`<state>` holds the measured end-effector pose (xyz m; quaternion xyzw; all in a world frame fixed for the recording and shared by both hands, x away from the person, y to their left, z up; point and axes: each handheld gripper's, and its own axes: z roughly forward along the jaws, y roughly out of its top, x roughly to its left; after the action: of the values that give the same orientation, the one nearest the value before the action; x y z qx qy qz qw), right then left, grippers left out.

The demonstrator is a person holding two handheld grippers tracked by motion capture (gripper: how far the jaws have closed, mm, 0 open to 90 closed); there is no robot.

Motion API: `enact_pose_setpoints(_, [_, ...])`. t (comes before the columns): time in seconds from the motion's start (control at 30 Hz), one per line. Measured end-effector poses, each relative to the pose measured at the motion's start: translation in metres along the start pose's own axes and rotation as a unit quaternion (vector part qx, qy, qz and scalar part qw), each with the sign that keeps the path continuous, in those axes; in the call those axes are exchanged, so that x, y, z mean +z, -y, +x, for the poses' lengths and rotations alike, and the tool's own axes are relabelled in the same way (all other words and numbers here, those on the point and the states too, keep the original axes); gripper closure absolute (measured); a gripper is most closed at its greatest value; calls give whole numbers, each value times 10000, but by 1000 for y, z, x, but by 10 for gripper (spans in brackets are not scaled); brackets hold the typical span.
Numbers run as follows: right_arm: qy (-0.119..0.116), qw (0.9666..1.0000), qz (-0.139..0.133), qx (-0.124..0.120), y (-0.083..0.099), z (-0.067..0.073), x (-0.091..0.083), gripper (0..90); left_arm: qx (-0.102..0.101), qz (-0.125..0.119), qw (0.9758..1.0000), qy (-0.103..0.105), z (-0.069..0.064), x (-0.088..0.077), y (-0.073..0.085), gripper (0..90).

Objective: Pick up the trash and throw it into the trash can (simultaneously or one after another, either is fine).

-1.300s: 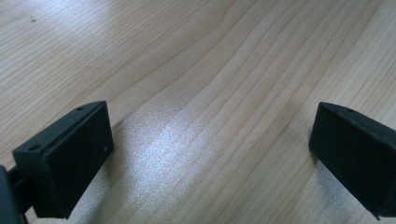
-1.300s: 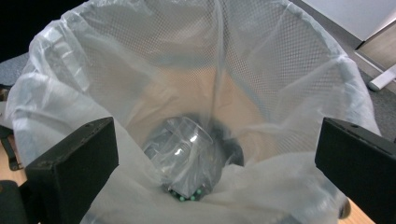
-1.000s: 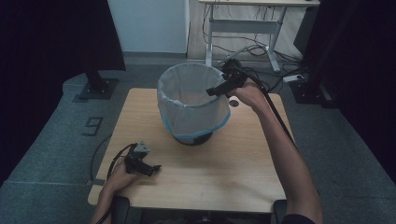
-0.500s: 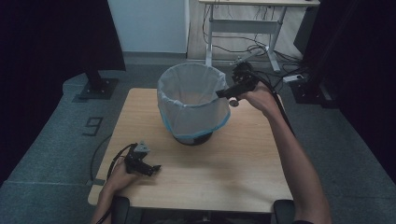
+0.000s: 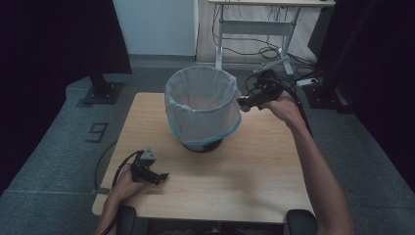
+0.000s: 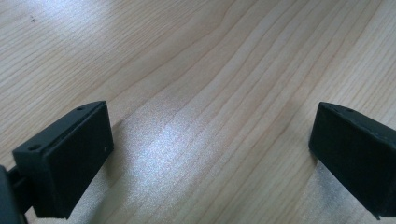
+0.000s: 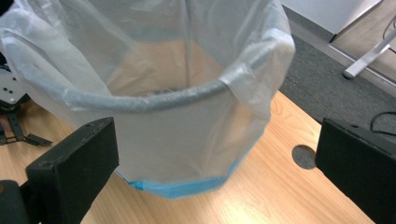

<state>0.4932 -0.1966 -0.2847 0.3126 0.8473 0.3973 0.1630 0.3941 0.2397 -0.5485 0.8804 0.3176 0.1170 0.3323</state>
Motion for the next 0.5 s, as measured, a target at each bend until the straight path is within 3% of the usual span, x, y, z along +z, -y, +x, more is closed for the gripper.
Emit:
enact_pose_setpoints(0.1, [103, 9999, 71, -50, 3, 0, -2, 0, 5, 0, 10000, -4, 0, 0, 0, 0])
enact_pose_setpoints(0.5, [84, 10000, -41, 27, 20, -2, -10, 0, 4, -1, 10000, -1, 0, 0, 0, 0])
